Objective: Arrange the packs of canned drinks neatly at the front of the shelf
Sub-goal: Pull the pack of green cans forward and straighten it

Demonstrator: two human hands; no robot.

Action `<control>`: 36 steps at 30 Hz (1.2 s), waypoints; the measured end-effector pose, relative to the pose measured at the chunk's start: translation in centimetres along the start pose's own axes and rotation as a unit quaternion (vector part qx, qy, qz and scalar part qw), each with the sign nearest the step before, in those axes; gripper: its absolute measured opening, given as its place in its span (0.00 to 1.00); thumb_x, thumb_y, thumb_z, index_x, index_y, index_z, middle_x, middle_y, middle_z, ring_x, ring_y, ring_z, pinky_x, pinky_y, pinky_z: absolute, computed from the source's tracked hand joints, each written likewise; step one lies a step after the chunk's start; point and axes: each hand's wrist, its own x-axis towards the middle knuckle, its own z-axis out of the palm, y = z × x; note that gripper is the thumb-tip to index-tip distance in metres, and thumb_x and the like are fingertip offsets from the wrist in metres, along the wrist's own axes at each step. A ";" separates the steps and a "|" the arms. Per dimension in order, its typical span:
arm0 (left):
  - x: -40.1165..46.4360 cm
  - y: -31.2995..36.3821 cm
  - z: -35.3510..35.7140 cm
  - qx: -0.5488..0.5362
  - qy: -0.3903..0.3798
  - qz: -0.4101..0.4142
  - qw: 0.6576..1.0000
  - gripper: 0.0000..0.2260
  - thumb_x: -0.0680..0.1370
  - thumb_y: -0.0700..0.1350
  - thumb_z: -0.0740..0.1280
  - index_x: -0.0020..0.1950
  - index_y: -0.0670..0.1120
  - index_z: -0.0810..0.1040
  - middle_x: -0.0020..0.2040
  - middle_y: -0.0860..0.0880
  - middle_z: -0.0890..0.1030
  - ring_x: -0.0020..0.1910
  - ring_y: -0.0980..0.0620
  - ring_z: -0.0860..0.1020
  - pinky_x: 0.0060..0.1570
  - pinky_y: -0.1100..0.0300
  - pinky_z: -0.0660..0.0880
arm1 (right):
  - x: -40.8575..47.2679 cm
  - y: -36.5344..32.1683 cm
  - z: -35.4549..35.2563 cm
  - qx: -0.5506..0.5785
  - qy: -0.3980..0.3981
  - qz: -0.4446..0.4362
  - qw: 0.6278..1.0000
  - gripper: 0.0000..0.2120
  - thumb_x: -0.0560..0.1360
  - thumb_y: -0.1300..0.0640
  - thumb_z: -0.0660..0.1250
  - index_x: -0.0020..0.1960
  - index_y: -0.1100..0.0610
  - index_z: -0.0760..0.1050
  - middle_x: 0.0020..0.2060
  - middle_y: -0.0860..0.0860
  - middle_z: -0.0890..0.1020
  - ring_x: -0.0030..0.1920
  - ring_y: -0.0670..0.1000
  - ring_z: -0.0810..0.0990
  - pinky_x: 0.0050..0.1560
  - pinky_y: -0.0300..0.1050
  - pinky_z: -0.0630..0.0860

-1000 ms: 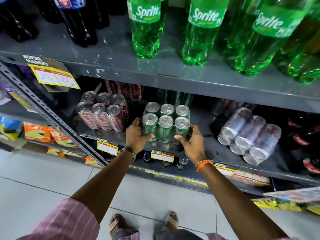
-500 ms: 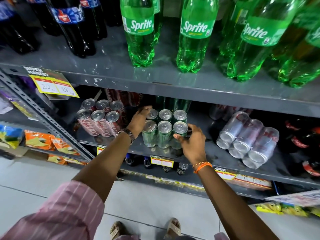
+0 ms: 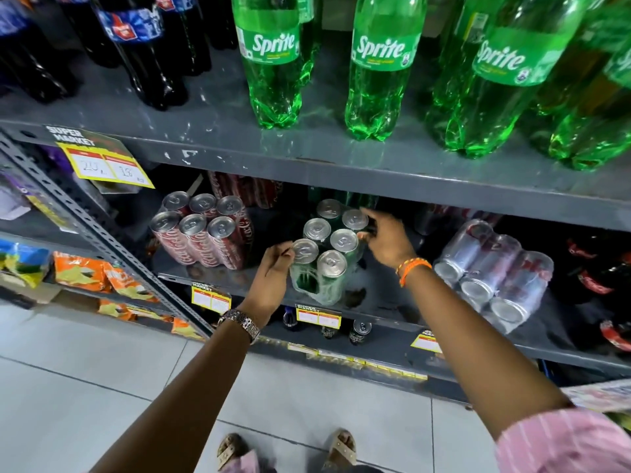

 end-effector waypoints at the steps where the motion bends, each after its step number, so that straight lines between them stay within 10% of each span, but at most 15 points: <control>1: -0.2 -0.1 -0.1 0.002 -0.003 -0.008 1.000 0.11 0.80 0.50 0.60 0.61 0.54 0.76 0.63 0.52 0.78 0.65 0.54 0.74 0.71 0.56 0.66 | 0.3 0.0 -0.2 -0.010 -0.011 -0.005 1.000 0.27 0.73 0.64 0.71 0.72 0.58 0.71 0.67 0.58 0.79 0.68 0.57 0.76 0.73 0.46 0.68; 6: 3.5 3.5 1.0 0.008 0.023 -0.009 1.000 0.07 0.83 0.43 0.59 0.57 0.50 0.76 0.58 0.51 0.77 0.64 0.53 0.72 0.75 0.54 0.64 | -2.3 -1.0 -0.1 0.098 0.103 0.055 0.988 0.17 0.74 0.65 0.69 0.62 0.60 0.79 0.56 0.58 0.84 0.57 0.58 0.83 0.64 0.51 0.77; 9: 7.2 6.2 2.3 0.079 -0.009 0.010 0.997 0.18 0.84 0.49 0.59 0.72 0.44 0.72 0.65 0.52 0.74 0.67 0.54 0.70 0.69 0.63 0.61 | -7.2 -3.0 2.8 0.127 0.194 0.026 0.972 0.11 0.73 0.59 0.71 0.55 0.54 0.78 0.51 0.53 0.80 0.52 0.55 0.81 0.56 0.53 0.78; 19: 10.8 7.2 4.2 0.169 -0.127 0.012 0.977 0.20 0.85 0.50 0.54 0.67 0.41 0.78 0.68 0.44 0.78 0.62 0.51 0.74 0.67 0.58 0.67 | -10.2 -3.6 6.1 0.113 0.165 0.001 0.980 0.26 0.66 0.44 0.78 0.57 0.54 0.73 0.52 0.48 0.73 0.55 0.48 0.74 0.58 0.40 0.72; 30: 8.3 2.8 -0.3 0.096 0.030 0.045 0.994 0.19 0.84 0.51 0.58 0.68 0.43 0.77 0.66 0.48 0.78 0.65 0.52 0.74 0.61 0.66 0.63 | -6.6 0.9 2.4 0.178 0.077 0.028 0.981 0.28 0.64 0.54 0.81 0.61 0.57 0.79 0.55 0.49 0.84 0.55 0.48 0.83 0.62 0.46 0.79; 36: 5.9 -0.6 -2.1 0.021 0.064 0.055 0.996 0.21 0.75 0.64 0.59 0.62 0.55 0.77 0.69 0.47 0.75 0.70 0.50 0.73 0.76 0.50 0.64 | -2.6 2.7 1.9 0.199 0.015 0.021 0.980 0.27 0.71 0.63 0.75 0.69 0.58 0.75 0.61 0.52 0.83 0.63 0.52 0.81 0.70 0.54 0.74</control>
